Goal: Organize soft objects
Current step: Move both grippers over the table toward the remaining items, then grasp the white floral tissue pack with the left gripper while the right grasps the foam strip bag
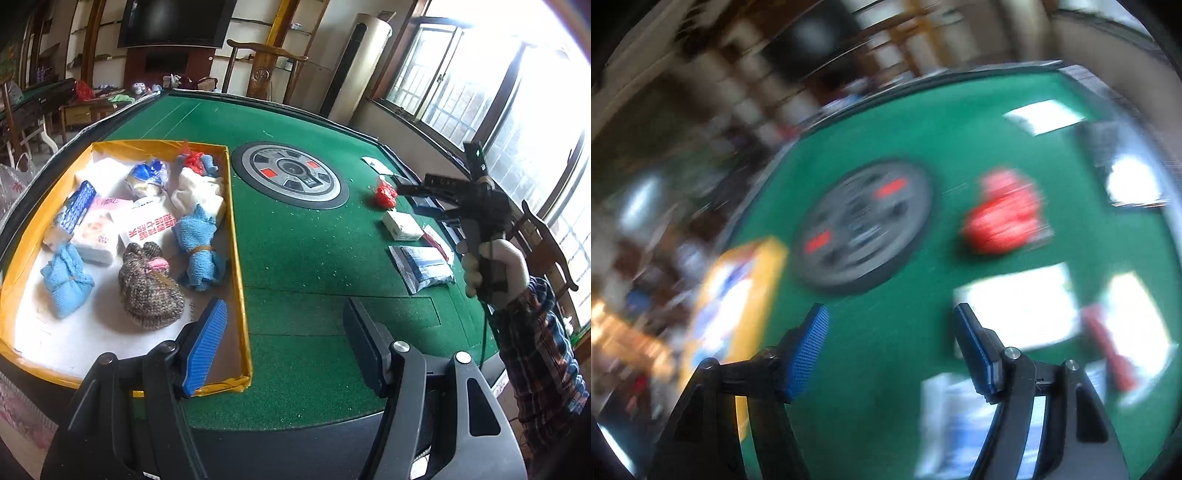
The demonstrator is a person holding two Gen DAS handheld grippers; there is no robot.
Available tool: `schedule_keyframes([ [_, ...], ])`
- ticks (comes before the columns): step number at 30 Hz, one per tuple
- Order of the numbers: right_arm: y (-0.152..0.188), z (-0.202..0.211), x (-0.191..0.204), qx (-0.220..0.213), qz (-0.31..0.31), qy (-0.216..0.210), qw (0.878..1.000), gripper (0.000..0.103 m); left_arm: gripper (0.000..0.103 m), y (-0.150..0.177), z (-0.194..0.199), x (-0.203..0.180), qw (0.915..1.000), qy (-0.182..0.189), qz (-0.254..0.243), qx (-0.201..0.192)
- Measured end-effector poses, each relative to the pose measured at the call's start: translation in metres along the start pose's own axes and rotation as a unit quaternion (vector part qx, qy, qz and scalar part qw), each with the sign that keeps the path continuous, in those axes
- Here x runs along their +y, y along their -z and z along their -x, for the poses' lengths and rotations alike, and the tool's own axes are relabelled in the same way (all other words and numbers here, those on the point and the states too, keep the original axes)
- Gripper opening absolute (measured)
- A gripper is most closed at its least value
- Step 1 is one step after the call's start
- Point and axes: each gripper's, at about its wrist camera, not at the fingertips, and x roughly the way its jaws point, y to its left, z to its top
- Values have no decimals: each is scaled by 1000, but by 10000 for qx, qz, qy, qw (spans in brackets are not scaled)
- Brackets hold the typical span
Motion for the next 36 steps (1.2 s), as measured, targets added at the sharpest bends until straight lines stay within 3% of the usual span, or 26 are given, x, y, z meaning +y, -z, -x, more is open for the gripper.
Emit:
schedule_keyframes([
  [2, -6, -4, -22, -25, -156, 545, 9984, 65, 64, 1, -1, 4, 10000, 9, 59, 19],
  [5, -6, -16, -42, 168, -235, 975, 9948, 65, 64, 3, -3, 8, 9999, 35, 142, 54],
  [8, -2, -26, -45, 241, -186, 1018, 9943, 65, 64, 4, -6, 8, 9998, 18, 148, 109],
  [13, 12, -39, 2, 322, 653, 1046, 9918, 63, 64, 5, -7, 2, 9998, 22, 113, 149],
  [17, 33, -45, 48, 548, 1279, 728, 9876, 63, 64, 5, -9, -1, 9998, 24, 78, 183],
  [23, 70, -38, 90, 1027, 1672, -234, 9803, 63, 64, 5, -14, -3, 9995, 100, 63, 285],
  [26, 65, -5, 65, 642, 1351, -273, 9884, 64, 64, 5, -17, -1, 9992, 170, 96, 338],
  [31, 35, 52, -26, -130, 552, 833, 9949, 68, 70, 7, -22, -6, 9989, 240, 104, 384],
  [36, 21, 63, -86, -131, 291, 1690, 9851, 69, 72, 6, -20, -16, 9990, 250, 11, 374],
])
